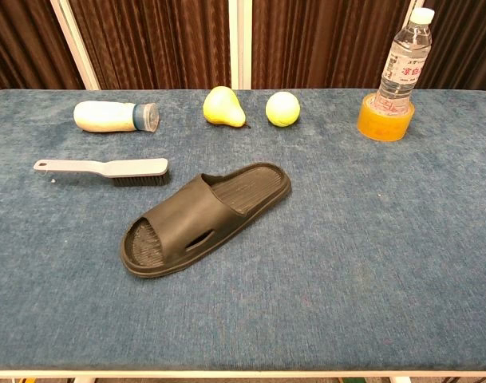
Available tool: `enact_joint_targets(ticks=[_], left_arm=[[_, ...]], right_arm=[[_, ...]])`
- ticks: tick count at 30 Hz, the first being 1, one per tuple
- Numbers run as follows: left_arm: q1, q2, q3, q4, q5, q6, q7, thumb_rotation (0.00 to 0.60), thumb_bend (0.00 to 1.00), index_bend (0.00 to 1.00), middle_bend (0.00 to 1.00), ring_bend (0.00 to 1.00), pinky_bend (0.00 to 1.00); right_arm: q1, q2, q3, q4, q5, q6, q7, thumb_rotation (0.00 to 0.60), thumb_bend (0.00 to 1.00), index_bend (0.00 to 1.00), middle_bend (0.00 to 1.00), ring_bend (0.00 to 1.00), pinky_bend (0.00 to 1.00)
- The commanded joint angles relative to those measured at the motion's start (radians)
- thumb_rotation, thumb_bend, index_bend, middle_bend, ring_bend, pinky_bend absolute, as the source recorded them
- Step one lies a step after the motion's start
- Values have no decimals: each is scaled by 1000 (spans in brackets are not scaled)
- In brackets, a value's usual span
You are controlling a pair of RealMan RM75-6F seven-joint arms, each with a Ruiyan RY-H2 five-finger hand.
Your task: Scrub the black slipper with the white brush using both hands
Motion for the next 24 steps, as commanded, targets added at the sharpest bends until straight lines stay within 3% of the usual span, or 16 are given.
enact_joint_targets(ticks=[1, 7, 11, 18, 24], left_arm=[[-1, 0, 1, 2, 1, -3, -2, 600, 101, 196, 202, 119, 212], [-19, 4, -6, 7, 3, -23, -8, 600, 102, 196, 202, 119, 212], [-80, 13, -35, 30, 13, -82, -48, 600, 102, 196, 202, 119, 212], [-255, 17, -99, 112, -37, -333, -151, 600, 102, 240, 293, 191, 225], [-413, -17, -128, 206, -67, -552, -193, 600, 160, 298, 357, 256, 349]], right_arm=[[-1, -1, -1, 0, 0, 2, 0, 600, 104, 0, 97, 0, 0], [-6, 2, -2, 0, -2, 11, 1, 600, 104, 0, 97, 0, 0], [-3, 8, 4, -4, -5, 15, -3, 600, 104, 0, 97, 0, 0], [-1, 24, 11, -17, -11, 25, -15, 600, 104, 0, 96, 0, 0], [-1, 35, 12, -24, -9, 25, -17, 600, 104, 0, 95, 0, 0]])
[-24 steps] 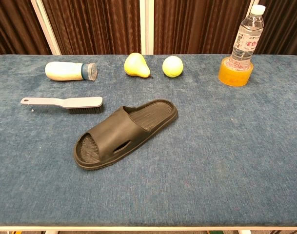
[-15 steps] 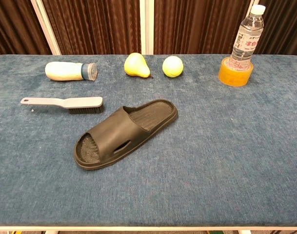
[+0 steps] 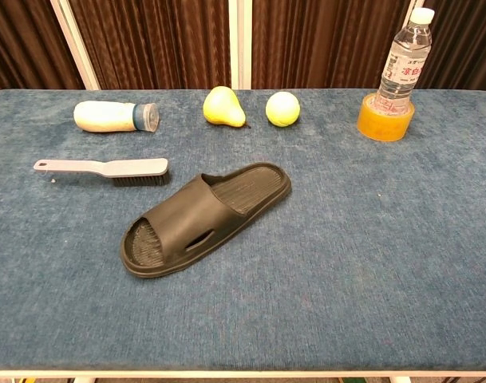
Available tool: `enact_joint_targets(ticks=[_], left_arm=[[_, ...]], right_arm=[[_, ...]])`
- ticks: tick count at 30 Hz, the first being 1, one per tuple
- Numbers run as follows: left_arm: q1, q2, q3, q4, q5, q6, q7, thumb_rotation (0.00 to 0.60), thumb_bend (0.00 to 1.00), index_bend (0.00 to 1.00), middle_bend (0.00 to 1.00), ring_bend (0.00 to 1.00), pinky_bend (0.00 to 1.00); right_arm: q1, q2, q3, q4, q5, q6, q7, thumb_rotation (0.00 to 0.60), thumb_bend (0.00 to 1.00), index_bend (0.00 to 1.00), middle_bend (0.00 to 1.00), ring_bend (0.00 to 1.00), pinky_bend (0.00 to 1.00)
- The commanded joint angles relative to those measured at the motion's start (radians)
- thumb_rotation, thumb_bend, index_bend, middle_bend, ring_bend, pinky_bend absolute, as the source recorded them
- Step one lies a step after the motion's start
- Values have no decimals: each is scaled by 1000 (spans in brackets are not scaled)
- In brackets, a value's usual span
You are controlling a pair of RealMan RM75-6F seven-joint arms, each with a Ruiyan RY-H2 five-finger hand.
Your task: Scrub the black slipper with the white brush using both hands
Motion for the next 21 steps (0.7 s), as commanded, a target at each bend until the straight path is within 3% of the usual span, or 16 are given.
enact_joint_targets(ticks=[1, 12, 21], left_arm=[[-138, -32, -32, 80, -36, -177, -44, 600, 168, 299, 360, 257, 357], [-350, -136, -31, 196, -190, -531, 5, 600, 213, 299, 372, 261, 369], [-410, -198, -13, 218, -285, -580, 85, 600, 237, 339, 446, 345, 418]], right_arm=[[-1, 4, 0, -1, 1, 0, 1, 600, 104, 0, 95, 0, 0], [-11, 11, -6, 6, 8, 3, 17, 600, 103, 0, 95, 0, 0], [-7, 5, -8, 5, 17, -12, 13, 600, 104, 0, 95, 0, 0]])
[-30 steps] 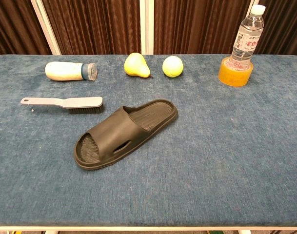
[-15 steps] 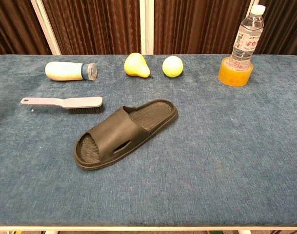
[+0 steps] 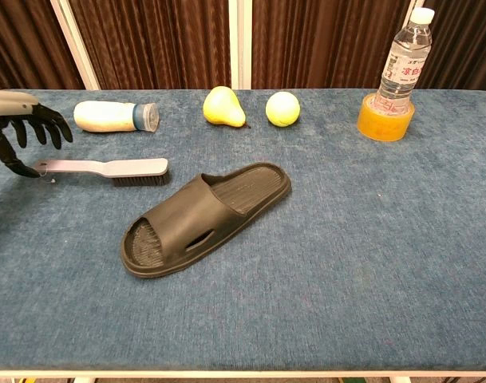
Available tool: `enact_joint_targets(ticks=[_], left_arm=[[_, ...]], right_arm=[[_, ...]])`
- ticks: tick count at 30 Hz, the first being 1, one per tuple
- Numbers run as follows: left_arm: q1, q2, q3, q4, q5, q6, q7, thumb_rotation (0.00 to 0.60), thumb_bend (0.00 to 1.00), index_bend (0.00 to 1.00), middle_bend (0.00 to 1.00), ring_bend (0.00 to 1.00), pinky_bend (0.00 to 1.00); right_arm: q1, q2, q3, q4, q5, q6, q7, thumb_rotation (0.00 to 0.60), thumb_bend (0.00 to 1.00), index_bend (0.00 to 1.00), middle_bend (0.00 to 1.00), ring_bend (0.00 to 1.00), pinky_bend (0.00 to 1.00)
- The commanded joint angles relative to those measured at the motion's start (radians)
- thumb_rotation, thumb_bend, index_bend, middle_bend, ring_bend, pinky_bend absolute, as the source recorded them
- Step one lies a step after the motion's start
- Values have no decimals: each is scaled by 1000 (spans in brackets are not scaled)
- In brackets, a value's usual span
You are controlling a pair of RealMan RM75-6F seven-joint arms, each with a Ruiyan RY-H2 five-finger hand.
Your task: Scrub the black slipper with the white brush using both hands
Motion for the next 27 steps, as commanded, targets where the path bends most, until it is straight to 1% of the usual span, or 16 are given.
enact_joint_targets(ticks=[1, 8, 12, 15, 21, 27], left_arm=[[-34, -18, 14, 8, -47, -41, 41, 600, 238, 339, 449, 347, 418], [-76, -44, 32, 24, -138, -74, 86, 600, 239, 383, 517, 415, 444], [-90, -52, 41, 27, -172, -71, 100, 600, 240, 416, 550, 453, 488], [-100, -52, 48, 21, -193, -73, 107, 600, 243, 436, 572, 477, 492], [-126, -56, 59, 19, -224, -94, 110, 600, 243, 445, 581, 488, 505], [-143, -57, 78, -11, -238, -92, 123, 600, 244, 451, 582, 489, 514]], right_arm=[[1, 1, 0, -3, 1, -2, -4, 600, 104, 0, 95, 0, 0], [-5, -1, -1, 0, 10, -1, -4, 600, 104, 0, 95, 0, 0], [-6, -2, -1, 4, 13, -2, 1, 600, 104, 0, 95, 0, 0], [-6, -4, -1, 5, 15, -3, 2, 600, 104, 0, 95, 0, 0], [-9, -8, -2, 11, 16, -1, 8, 600, 104, 0, 95, 0, 0], [-14, -10, -3, 20, 23, 0, 16, 600, 103, 0, 95, 0, 0]])
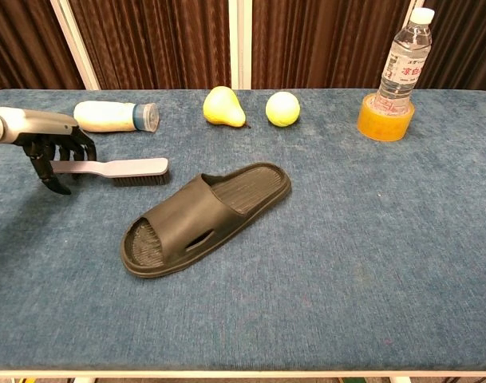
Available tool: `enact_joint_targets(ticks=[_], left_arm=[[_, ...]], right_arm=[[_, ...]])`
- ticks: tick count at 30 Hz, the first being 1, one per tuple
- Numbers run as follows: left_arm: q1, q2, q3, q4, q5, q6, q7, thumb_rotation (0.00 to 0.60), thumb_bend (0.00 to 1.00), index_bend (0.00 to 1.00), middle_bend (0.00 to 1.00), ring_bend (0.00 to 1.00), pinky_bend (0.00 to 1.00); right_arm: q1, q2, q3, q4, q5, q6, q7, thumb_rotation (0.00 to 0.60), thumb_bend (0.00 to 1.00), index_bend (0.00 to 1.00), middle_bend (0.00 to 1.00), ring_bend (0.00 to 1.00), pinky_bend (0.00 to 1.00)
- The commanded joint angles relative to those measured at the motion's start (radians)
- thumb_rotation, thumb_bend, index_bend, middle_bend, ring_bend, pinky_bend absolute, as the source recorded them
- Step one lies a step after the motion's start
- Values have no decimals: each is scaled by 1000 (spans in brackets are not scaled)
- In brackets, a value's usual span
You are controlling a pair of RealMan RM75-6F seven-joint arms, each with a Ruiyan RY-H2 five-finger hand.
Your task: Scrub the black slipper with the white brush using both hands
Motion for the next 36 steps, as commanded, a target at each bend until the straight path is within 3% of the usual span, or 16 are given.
enact_joint_targets(ticks=[1, 5, 11, 22, 32, 36], left_arm=[[-14, -3, 13, -9, -13, -5, 11, 600, 245, 453, 585, 492, 514], [-32, -6, 30, -12, -42, -7, 29, 600, 247, 468, 604, 517, 521], [-53, 1, 59, -44, -90, 8, 63, 600, 253, 551, 676, 597, 642], [-90, -12, 92, -38, -149, 2, 78, 600, 276, 651, 767, 683, 720], [-85, -38, 105, -1, -152, 36, 71, 600, 308, 829, 910, 819, 863], [-59, -61, 89, 21, -120, 82, 44, 600, 394, 929, 989, 906, 958]], right_arm=[[-1, -1, 0, 2, 1, -1, 2, 600, 103, 0, 95, 0, 0], [-2, 0, 0, 5, 2, -1, 6, 600, 104, 0, 95, 0, 0], [0, -2, 2, 8, 5, -7, 7, 600, 104, 0, 95, 0, 0], [-2, -2, 3, 10, 12, -7, 10, 600, 105, 0, 95, 0, 0], [-2, -3, 4, 8, 16, -12, 7, 600, 108, 0, 95, 0, 0], [-2, -3, 3, 4, 15, -13, 3, 600, 108, 0, 96, 0, 0]])
